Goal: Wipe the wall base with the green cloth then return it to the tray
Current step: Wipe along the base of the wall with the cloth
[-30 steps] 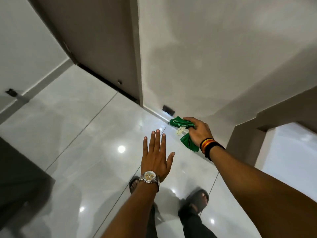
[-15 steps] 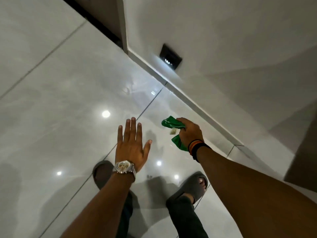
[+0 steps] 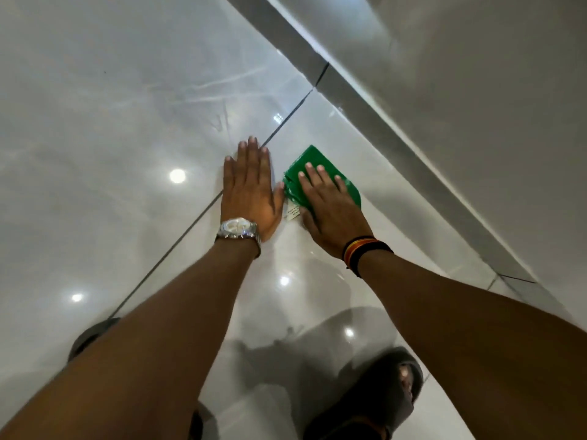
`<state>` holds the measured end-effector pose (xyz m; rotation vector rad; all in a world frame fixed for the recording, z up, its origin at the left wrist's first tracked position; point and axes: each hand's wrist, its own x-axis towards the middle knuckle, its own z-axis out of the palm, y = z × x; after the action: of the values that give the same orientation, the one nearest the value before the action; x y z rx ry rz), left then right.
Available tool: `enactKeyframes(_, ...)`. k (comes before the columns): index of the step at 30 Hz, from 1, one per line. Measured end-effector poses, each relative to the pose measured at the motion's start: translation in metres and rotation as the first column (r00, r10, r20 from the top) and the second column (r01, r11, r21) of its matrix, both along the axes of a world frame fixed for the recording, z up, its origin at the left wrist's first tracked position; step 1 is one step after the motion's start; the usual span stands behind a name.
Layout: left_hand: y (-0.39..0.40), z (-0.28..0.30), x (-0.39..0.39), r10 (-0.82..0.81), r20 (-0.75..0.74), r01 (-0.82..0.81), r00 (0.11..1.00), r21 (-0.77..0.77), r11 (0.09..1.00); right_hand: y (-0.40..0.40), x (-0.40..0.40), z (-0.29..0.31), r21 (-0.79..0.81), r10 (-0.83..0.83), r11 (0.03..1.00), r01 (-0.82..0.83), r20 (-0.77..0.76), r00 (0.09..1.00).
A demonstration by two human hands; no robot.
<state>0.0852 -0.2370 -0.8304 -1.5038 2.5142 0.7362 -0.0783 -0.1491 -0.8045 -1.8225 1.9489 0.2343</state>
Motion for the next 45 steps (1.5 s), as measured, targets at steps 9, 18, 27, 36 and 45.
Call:
enactKeyframes(9,-0.046,-0.054,0.001,0.11,-0.07,-0.126,0.991,-0.289,0.949,0.007,-0.035,-0.055,-0.258,0.088,0.962,-0.086,-0.005,0.996)
enactKeyframes(18,-0.055,-0.056,-0.005,0.16,-0.081,-0.176,0.984,-0.293,0.94,-0.069,-0.069,-0.046,-0.242,-0.12,0.963,0.119,0.011,0.993)
enactKeyframes(27,-0.072,-0.051,-0.003,0.076,-0.068,-0.093,0.995,-0.301,0.949,-0.126,-0.053,-0.058,-0.243,-0.059,0.967,0.074,0.071,0.996)
enactKeyframes(36,-0.088,-0.055,-0.003,0.06,-0.072,-0.08,0.996,-0.325,0.942,-0.164,-0.035,-0.056,-0.216,-0.068,0.972,0.093,0.123,0.99)
enactKeyframes(45,-0.091,-0.051,-0.002,0.165,-0.125,-0.196,0.978,-0.298,0.934,-0.118,-0.043,-0.045,-0.175,-0.071,0.981,0.087,0.097,0.993)
